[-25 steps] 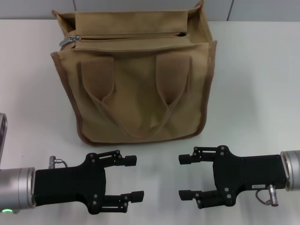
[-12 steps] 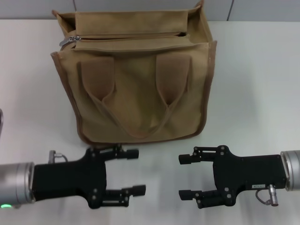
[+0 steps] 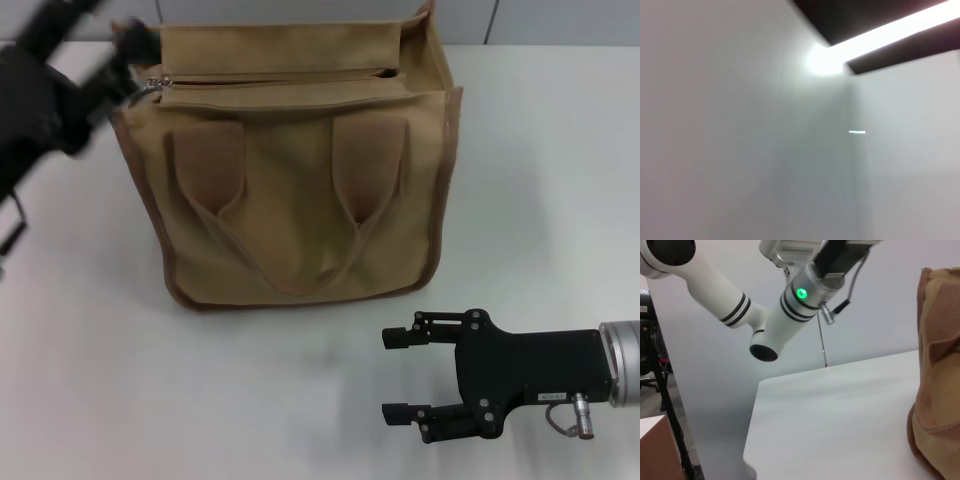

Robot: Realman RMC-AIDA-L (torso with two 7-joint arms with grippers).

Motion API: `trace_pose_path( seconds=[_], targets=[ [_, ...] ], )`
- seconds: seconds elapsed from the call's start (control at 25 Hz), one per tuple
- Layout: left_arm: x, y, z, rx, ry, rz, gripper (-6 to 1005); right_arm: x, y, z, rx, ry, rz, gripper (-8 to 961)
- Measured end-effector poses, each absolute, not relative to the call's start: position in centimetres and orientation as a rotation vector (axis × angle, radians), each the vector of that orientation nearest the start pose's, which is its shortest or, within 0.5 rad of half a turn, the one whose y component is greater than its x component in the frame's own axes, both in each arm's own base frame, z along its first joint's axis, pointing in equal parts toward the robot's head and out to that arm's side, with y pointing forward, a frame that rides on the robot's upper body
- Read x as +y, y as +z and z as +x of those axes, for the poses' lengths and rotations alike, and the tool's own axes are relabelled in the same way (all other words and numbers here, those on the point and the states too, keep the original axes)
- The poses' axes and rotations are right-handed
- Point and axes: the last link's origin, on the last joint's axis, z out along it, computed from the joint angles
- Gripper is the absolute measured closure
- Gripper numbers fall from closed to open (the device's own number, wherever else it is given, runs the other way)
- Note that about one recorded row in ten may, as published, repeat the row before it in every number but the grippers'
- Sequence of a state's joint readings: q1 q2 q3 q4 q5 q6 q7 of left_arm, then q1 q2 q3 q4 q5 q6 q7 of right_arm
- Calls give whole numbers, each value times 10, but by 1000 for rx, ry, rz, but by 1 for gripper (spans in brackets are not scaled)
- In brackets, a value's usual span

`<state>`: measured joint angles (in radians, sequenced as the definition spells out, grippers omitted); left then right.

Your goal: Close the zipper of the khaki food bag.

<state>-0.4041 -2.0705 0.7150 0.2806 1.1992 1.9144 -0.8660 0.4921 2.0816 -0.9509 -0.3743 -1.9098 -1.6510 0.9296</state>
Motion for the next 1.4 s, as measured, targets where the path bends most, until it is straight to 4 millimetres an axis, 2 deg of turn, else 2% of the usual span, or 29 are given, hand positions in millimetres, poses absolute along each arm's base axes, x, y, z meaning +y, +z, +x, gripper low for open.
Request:
trace_pose_path(
  seconds=[0.08, 0.12, 0.2, 0.24, 0.32, 0.44, 0.52, 0.68, 0.92, 1.04, 1.12, 1.2, 1.4],
  targets=[
    [283, 44, -261, -250, -1520, -1944, 204, 256, -65, 264, 250, 828, -3025, 216],
    [295, 56, -284, -335, -1382, -1841, 204, 256, -65, 264, 251, 828, -3025, 217],
    [298, 58, -289, -356, -1344, -1827, 204, 256, -65, 264, 251, 828, -3025, 219],
    [305, 65, -309, -420, -1203, -1810, 205, 256, -65, 264, 251, 828, -3025, 219],
    [310, 64, -326, -459, -1045, -1878, 205, 256, -65, 264, 248, 827, -3025, 221],
    [308, 58, -333, -457, -948, -1976, 205, 257, -65, 264, 245, 825, -3024, 223],
    [302, 50, -335, -432, -879, -2090, 206, 257, -65, 264, 245, 825, -3024, 225],
    [297, 44, -333, -395, -849, -2177, 206, 257, -65, 264, 246, 825, -3024, 228],
    [304, 33, -327, -371, -806, -2238, 208, 257, -65, 264, 252, 826, -3025, 233],
    [313, 31, -325, -340, -786, -2151, 208, 257, -65, 264, 253, 826, -3025, 235],
    [314, 31, -325, -337, -787, -2131, 208, 257, -65, 264, 252, 827, -3027, 237],
    [316, 36, -326, -309, -784, -2041, 209, 257, -65, 263, 253, 827, -3027, 238],
    [309, 41, -326, -214, -793, -1940, 210, 257, -65, 263, 253, 829, -3028, 242]
  ],
)
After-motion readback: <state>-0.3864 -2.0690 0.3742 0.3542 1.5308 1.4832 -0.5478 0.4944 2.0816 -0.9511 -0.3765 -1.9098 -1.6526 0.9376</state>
